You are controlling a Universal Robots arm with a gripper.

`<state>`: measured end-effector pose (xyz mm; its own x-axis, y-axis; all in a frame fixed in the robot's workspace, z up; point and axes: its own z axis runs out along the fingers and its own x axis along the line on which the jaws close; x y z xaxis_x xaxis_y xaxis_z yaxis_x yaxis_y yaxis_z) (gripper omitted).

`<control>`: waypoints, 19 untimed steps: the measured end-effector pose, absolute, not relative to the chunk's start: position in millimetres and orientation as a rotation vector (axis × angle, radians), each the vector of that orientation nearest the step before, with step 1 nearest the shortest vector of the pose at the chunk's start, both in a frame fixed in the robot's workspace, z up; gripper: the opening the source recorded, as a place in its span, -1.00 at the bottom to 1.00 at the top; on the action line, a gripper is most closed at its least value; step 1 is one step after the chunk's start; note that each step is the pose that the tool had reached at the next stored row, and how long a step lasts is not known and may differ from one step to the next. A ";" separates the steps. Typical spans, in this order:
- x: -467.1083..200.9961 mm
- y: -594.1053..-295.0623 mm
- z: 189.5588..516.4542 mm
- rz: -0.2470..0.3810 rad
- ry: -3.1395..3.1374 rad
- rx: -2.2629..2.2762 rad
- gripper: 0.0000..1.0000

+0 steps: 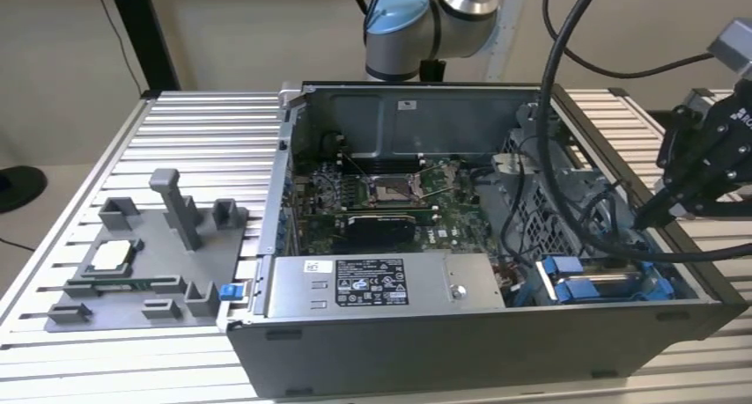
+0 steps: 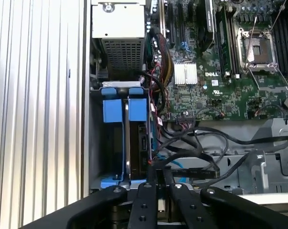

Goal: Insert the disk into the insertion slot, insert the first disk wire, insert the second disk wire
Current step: 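Insert the second disk wire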

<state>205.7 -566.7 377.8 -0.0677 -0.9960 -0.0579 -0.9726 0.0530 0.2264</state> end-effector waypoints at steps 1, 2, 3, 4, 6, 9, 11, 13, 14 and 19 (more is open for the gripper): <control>202.0 -566.7 378.2 -0.311 -2.194 2.064 -1.00; 198.2 -566.7 378.5 -0.309 -2.195 2.065 -1.00; 194.3 -566.7 378.6 -0.308 -2.196 2.066 -1.00; 190.5 -566.7 378.6 -0.306 -2.197 2.067 -1.00; 182.6 -566.7 378.6 -0.301 -2.200 2.071 -1.00; 171.6 -566.7 378.7 -0.283 -2.210 2.081 -1.00; 164.7 -566.7 378.6 -0.267 -2.220 2.091 -1.00; 159.2 -566.7 378.5 -0.239 -2.235 2.108 -1.00; 156.8 -566.7 378.3 -0.222 -2.245 2.118 -1.00; 145.1 -566.7 377.6 -0.128 -2.293 2.171 -1.00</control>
<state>145.1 -566.7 377.6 -0.0561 -0.9960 -0.0692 -0.9975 0.0530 0.0461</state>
